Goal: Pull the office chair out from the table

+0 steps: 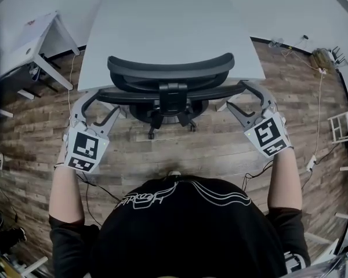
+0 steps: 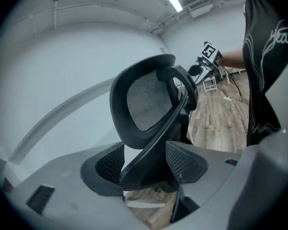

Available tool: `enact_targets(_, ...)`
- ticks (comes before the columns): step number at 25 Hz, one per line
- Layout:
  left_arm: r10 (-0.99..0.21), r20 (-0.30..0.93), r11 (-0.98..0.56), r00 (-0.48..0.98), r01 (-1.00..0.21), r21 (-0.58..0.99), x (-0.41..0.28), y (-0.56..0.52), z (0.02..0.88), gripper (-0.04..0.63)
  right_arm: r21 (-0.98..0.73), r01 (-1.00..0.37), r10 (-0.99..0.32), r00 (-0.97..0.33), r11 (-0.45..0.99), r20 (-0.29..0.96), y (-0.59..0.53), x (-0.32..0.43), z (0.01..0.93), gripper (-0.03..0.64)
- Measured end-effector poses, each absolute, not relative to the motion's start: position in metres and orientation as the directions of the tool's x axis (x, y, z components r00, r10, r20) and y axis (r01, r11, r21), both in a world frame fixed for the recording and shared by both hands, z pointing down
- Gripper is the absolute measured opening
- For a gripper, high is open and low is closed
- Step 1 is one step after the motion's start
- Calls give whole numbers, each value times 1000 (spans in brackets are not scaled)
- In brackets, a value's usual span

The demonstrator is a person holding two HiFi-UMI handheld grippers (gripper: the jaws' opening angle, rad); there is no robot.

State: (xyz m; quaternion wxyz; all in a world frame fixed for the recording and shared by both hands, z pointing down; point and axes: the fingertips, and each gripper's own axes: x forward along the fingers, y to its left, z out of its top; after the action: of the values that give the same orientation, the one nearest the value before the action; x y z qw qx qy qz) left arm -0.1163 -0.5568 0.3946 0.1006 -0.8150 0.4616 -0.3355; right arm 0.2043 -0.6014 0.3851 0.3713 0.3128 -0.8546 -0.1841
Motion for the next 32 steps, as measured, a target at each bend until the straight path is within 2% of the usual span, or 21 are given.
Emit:
enact_targets(4,-787,540,-601,300,-573,-558,-126,-566,422,249,628,-289,-679,-469,723,565,-614,210,409,284)
enact_targets(8,-772,585,-629,249,-433,-646,-134,-577,433,249,653,-236,-679,-434,720,592,-623,211,423,284)
enact_targets(15,-757,622,-652,202,-304,-695,-138,-588,451,248,696,-175,-700,-383,696,603,-635,215,438,284)
enact_targets(18,-754,628,-657,191,-249,-712,-137,-590,455,211,695,-168,-697,-377,699,610,-638,216,440,284)
enact_targets(23,-716,669,-698,202,-208,-685,-136,-589,457,192,712,-150,-708,-361,686,607,-644,216,441,281)
enact_targets(26,-713,670,-701,207,-207,-682,-136,-588,457,189,732,-109,-719,-332,672,611,-646,218,442,242)
enact_targets(32,-730,651,-683,208,-237,-691,-136,-589,455,190,715,-103,-709,-287,691,644,-646,219,442,238)
